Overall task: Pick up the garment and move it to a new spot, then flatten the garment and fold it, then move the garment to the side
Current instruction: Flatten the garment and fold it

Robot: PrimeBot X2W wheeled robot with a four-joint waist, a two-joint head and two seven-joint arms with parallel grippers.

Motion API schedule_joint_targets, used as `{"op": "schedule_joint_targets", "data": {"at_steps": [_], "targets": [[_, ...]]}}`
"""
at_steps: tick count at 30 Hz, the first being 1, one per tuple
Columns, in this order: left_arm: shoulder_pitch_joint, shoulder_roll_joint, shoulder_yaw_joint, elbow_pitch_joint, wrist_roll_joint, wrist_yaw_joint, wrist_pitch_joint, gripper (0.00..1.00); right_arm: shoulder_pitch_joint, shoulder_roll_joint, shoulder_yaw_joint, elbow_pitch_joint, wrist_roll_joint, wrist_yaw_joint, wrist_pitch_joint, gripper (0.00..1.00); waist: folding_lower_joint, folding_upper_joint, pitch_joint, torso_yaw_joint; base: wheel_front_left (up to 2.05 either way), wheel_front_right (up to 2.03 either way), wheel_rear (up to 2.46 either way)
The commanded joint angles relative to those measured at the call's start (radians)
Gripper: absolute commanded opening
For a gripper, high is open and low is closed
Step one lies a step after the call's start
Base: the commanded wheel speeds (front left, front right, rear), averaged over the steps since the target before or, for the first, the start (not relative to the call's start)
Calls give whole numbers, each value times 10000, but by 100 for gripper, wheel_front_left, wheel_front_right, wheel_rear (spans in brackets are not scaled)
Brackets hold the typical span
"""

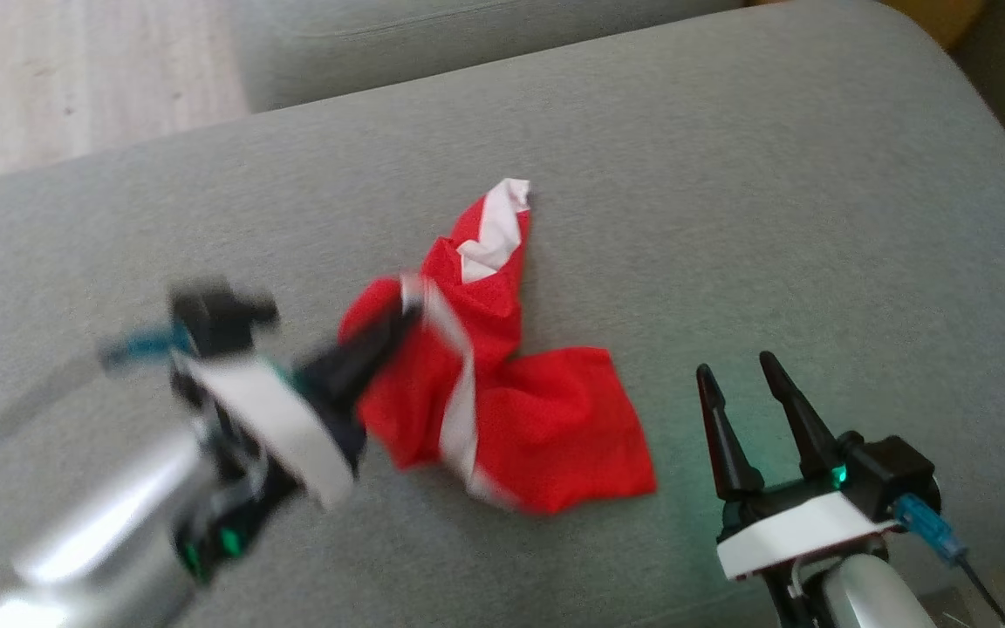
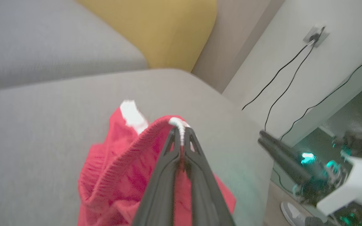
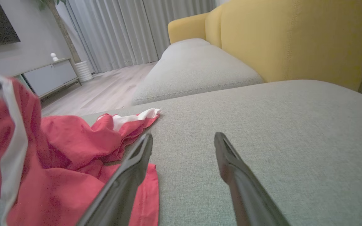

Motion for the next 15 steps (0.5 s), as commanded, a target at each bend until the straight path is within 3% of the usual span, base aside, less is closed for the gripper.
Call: {"op": "schedule_joint_targets", "data": {"at_steps": [1,7,15], "targets": [[-874,331,725,-464,-283,18,165,0,-377,-35,263,-372,141,67,-111,100,0,0,-4,-269,0,0,0],[-2508,-45,1359,-774,-1330,744,1480,0,-483,-35,506,-674,684,67,-111,100,0,0,79,-1258,0,0,0],[-4372,-501,1664,494,-746,1717,1853,0,-482,-35,905,-1202,1140,67,-111,100,0,0,275,-2482,0,0,0]]}}
